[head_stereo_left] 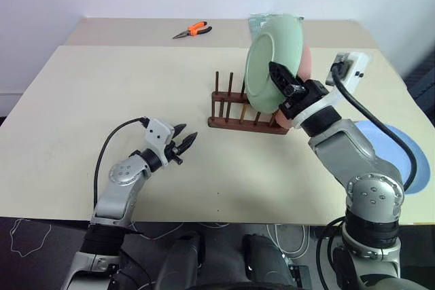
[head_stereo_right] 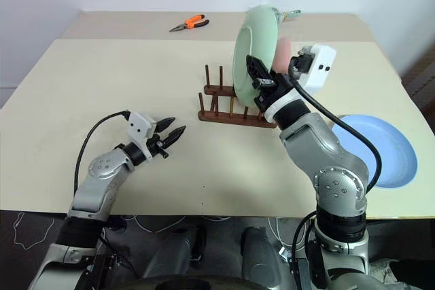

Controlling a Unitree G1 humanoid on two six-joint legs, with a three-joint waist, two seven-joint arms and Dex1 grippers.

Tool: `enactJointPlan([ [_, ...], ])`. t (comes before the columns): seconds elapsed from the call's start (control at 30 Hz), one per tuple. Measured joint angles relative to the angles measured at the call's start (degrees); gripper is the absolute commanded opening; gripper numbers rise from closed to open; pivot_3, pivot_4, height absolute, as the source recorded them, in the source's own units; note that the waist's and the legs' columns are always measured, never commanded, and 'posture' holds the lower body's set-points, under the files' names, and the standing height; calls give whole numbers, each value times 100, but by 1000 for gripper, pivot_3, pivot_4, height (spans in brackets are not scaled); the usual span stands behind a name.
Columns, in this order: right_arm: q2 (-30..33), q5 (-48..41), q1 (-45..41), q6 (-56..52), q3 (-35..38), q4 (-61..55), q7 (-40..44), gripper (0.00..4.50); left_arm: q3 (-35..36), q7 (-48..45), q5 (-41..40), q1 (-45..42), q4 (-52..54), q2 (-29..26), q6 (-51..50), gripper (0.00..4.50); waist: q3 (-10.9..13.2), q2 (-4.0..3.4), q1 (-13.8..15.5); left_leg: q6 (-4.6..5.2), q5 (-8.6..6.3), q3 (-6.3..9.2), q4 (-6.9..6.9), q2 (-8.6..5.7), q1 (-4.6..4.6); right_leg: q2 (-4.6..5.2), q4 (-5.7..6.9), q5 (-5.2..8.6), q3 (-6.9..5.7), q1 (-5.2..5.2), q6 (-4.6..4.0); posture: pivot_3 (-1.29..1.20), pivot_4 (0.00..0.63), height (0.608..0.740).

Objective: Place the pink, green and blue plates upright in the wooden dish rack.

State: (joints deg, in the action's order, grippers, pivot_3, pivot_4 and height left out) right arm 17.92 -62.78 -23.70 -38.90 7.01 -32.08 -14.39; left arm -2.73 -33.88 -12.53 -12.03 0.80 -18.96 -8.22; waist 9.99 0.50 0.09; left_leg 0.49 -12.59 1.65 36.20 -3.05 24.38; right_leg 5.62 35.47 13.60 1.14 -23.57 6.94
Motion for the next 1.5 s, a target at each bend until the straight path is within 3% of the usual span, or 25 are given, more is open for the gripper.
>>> enactJointPlan([
  [0.17, -44, 289, -145, -218, -118, 301, -174, 52, -65, -28, 1, 0, 30, 21, -15, 2095, 0, 0, -18, 0, 0, -1, 0, 0, 0, -1, 1, 0, 0, 0, -1, 0, 150, 738],
  [0.27, -65, 471, -305, -308, -170, 446, -178, 1107, -92, -37, 3, 1, 35, 41, -24, 2095, 0, 0, -45, 0, 0, 0, 0, 0, 0, -2, 0, 0, -1, 0, 1, 0, 150, 738],
  [0.43, 173, 1153, -543, -388, -443, 548, 142, 3531, -101, -37, 3, 29, 101, 45, -42, 2095, 1, -1, -75, 1, 0, -1, 2, 0, 0, -3, 2, -1, -1, 0, 2, 0, 150, 738],
  [0.67, 737, 2229, -783, -217, -791, 499, 1119, 3531, -106, -41, 3, 72, 174, 44, -147, 2095, 1, -1, -75, 1, 0, -1, 3, 0, 0, -5, 3, -1, -3, 1, 3, 0, 150, 738],
  [0.77, 1309, 2628, -937, 74, -749, 356, 1716, 3531, -106, -53, 2, 77, 197, 44, -153, 2095, 2, -3, -66, 1, 0, -1, 3, -1, 1, -4, 0, -1, -5, 2, 4, 0, 150, 738],
  [0.93, 2192, 2805, -1095, 510, 814, 613, 2225, 3531, -106, -76, 1, 68, 202, 48, -158, 2095, 1, 2, 12, 2, -1, -1, 3, -1, 0, -2, -17, 0, -7, 13, 3, 0, 150, 738],
  [1.03, 2647, 3033, -408, 526, 1684, 1182, 2432, 3531, -119, -114, 3, 33, 162, 68, -150, 2095, -7, 15, 71, 5, -3, 0, 1, 0, -1, -1, -26, 1, -10, 20, 1, 0, 150, 738],
  [1.1, 2815, 3275, 606, 440, 1874, 1358, 2690, 3531, -150, -161, 14, -3, 94, 77, -147, 2095, -8, 14, 75, 8, -4, -4, -3, 0, 0, 4, -27, 1, -8, 19, 1, 0, 150, 738],
  [1.17, 2810, 3445, 1496, 364, 1674, 1354, 2962, 3531, -204, -210, 37, -64, 6, 98, -143, 2095, -7, 6, 60, 9, -5, -6, -2, 1, 0, 6, -22, 2, -5, 16, -1, 0, 150, 738],
  [1.3, 2604, 3723, 2440, 280, 1234, 1139, 3182, 3531, -327, -282, 64, -199, -56, 158, -122, 2095, -6, -24, -20, 9, -4, -15, 7, 6, -12, -3, -13, 9, 11, 17, -14, 0, 150, 738],
  [1.47, 2435, 4394, 2889, 190, 767, 1261, 2904, 3531, -347, -345, 77, -197, -70, 151, -122, 2095, -7, -19, -42, 8, -4, -14, 9, 4, -10, -4, -16, 10, 8, 20, -13, 0, 150, 738],
  [1.5, 2366, 4543, 2921, 161, 685, 1386, 2809, 3298, -363, -355, 77, -198, -69, 152, -122, 2095, -7, -19, -41, 9, -4, -14, 9, 2, -10, -3, -16, 10, 8, 20, -13, 0, 150, 738],
])
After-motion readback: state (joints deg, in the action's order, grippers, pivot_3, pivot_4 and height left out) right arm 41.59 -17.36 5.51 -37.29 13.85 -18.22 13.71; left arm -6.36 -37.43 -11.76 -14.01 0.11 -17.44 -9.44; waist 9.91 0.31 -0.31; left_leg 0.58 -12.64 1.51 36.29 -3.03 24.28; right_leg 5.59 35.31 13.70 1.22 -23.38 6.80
